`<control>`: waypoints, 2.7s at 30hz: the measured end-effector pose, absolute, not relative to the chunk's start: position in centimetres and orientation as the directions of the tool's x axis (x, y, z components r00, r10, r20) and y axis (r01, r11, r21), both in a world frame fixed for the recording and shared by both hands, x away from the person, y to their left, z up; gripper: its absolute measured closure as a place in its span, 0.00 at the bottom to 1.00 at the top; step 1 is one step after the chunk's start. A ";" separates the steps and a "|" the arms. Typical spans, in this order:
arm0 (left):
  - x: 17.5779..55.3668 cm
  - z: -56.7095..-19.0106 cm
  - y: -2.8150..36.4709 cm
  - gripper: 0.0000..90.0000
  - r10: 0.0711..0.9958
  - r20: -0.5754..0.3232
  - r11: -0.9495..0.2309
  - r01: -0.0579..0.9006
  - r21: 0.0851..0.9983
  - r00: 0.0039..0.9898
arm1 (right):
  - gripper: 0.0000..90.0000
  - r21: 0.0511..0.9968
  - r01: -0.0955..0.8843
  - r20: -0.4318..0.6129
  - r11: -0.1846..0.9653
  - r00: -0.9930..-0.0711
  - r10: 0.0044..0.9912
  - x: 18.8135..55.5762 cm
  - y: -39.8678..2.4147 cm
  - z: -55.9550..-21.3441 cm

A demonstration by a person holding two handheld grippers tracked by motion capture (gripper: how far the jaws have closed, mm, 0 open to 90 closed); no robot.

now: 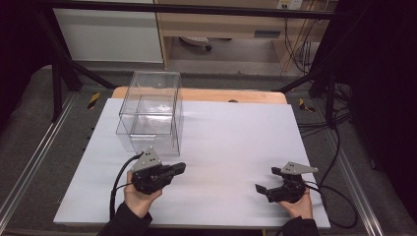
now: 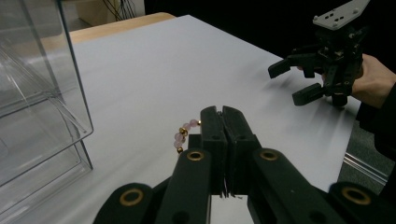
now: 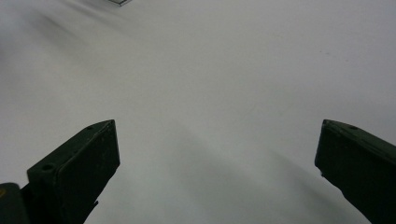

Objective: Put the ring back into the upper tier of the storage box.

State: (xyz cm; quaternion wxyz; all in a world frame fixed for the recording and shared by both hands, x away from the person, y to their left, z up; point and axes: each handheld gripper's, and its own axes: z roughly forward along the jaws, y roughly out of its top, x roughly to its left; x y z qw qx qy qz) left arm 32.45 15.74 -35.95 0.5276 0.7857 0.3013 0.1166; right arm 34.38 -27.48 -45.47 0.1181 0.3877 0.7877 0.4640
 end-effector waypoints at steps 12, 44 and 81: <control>32.2 -34.7 17.1 0.98 0.608 -0.140 -0.210 0.328 0.921 0.781 | 0.00 0.822 0.501 0.172 0.270 -0.671 0.721 34.4 -27.5 -45.5; 31.7 -32.2 19.4 0.98 0.633 -0.137 -0.130 0.279 0.952 0.762 | 0.00 0.823 0.500 0.170 0.270 -0.671 0.722 34.4 -27.5 -45.4; 32.9 -28.6 22.0 0.98 0.676 -0.138 -0.049 0.232 0.972 0.724 | 0.00 0.823 0.500 0.169 0.271 -0.670 0.723 34.4 -27.5 -45.5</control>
